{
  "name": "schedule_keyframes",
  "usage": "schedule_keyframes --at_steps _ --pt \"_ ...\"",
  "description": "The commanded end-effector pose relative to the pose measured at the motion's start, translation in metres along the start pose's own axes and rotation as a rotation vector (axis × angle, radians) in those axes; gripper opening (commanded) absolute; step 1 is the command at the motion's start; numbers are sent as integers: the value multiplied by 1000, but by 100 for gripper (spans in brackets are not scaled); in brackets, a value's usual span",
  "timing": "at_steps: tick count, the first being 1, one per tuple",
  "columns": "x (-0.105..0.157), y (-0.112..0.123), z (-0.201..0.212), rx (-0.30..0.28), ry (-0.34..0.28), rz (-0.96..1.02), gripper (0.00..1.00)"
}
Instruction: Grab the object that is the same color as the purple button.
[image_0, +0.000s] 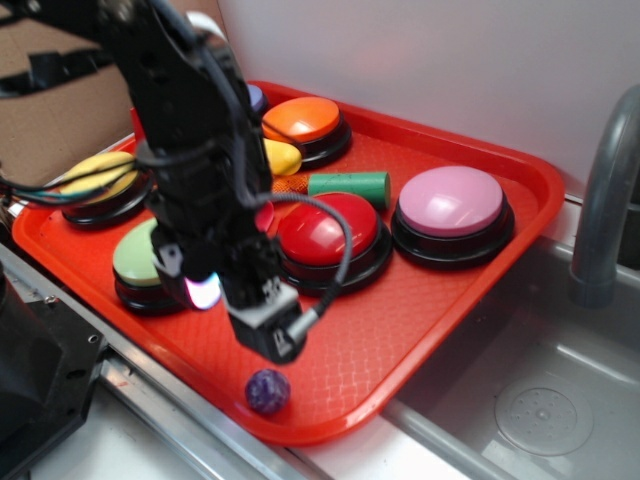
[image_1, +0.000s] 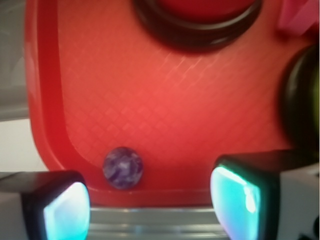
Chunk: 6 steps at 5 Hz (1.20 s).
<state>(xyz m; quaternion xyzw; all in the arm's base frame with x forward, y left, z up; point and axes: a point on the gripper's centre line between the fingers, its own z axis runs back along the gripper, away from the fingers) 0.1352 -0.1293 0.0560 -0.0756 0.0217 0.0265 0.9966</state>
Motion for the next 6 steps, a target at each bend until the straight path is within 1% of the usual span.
schedule_keyframes --at_steps 1,2,3,4,5,6 --pt "3 -11 -29 -79 41 -9 100" --pt "4 -12 -40 -42 33 13 100" --pt "3 -12 -44 -54 48 0 61" --pt "3 -12 -43 -60 35 16 1" --pt "2 -10 -40 -70 24 30 0" --pt "4 -5 -29 -64 3 26 0"
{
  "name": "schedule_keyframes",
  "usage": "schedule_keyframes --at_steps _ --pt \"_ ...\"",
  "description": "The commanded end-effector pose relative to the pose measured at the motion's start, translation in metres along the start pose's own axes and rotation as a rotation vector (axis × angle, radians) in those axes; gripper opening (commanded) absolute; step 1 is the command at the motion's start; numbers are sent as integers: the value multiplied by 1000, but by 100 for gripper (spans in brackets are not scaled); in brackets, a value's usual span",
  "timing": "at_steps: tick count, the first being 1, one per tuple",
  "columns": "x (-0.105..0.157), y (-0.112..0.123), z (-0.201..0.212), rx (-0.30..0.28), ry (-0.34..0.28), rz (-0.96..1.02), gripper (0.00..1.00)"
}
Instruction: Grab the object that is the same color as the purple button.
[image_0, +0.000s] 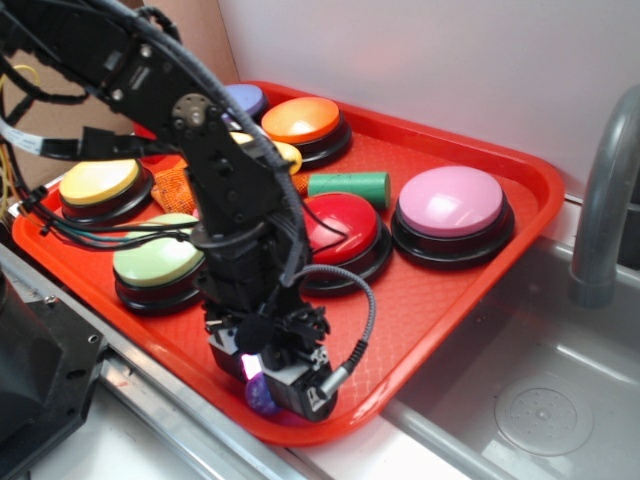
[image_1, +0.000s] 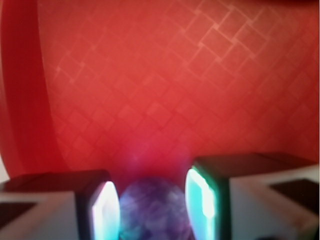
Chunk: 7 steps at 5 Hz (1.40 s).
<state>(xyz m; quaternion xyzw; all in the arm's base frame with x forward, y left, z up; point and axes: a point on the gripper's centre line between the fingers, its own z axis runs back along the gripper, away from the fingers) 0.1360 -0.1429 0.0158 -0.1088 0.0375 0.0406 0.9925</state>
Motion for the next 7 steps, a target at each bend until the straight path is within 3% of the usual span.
schedule_keyframes --at_steps 1,3,4,6,7 --pt "7 8 38 69 -35 -10 0" --pt "28 31 126 167 -133 -58 0" --pt "38 43 162 145 -189 -73 0" --pt "43 45 187 215 -291 -58 0" --pt "44 49 181 234 -258 -44 0"
